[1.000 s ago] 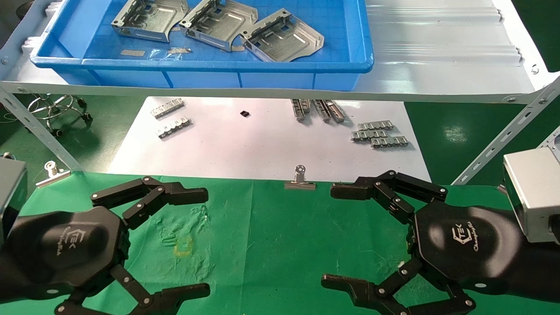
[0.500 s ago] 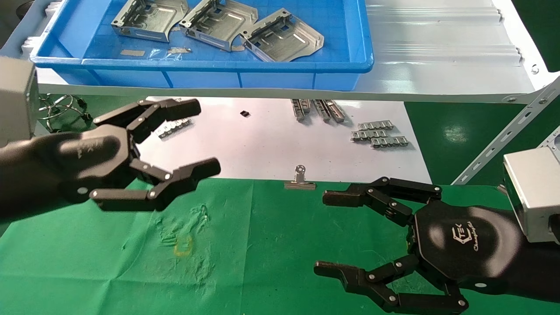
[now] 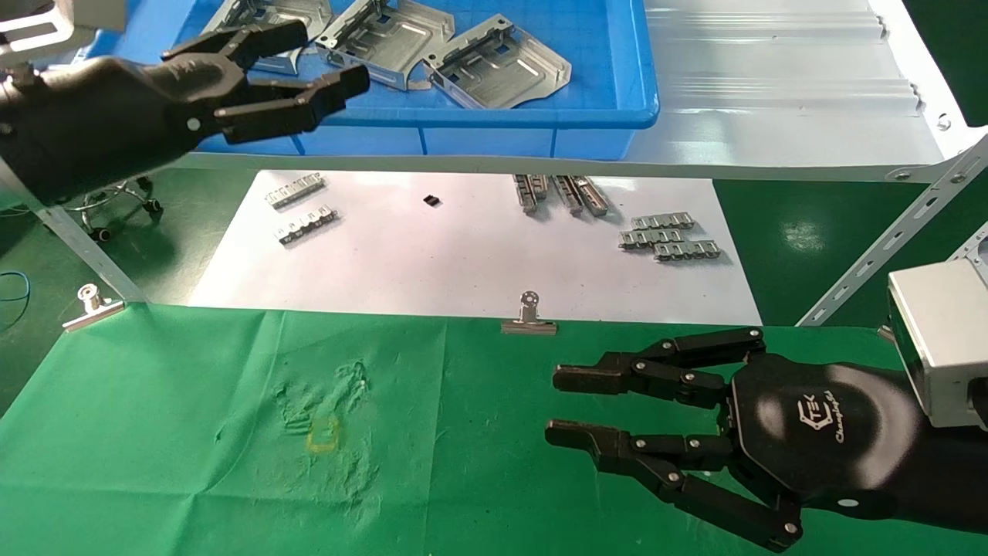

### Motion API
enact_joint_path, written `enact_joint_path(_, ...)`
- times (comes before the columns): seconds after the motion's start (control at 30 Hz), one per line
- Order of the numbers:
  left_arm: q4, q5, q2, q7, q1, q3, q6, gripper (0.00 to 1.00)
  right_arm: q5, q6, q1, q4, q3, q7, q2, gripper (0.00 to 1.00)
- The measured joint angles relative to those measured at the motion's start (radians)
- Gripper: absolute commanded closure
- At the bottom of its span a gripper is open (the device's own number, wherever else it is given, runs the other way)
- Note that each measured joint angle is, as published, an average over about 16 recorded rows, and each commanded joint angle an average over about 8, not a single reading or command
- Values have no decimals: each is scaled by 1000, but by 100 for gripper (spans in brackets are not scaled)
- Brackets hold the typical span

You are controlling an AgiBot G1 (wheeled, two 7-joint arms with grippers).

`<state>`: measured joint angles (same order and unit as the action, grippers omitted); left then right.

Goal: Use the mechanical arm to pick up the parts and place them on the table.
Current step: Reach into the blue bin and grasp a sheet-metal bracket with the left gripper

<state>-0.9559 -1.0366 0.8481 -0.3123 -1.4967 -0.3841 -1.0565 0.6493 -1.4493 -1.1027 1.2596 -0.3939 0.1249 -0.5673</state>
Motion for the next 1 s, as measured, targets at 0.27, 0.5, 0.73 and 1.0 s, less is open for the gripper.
enact_joint_path(0.27,176,-145,48,-50,-176,-71,60,0,0,0,0,0,0,0,0,100)
enact_joint_path(0.5,367,-251,101,-76,-318,-126,94,0,0,0,0,0,0,0,0,100)
enact_joint_path(0.73,567,-325,165,-73,-436,-166,126,6,0,0,0,0,0,0,0,100)
enact_joint_path(1.0,718,-358,216,-21,-497,-181,178,95,0,0,0,0,0,0,0,100)
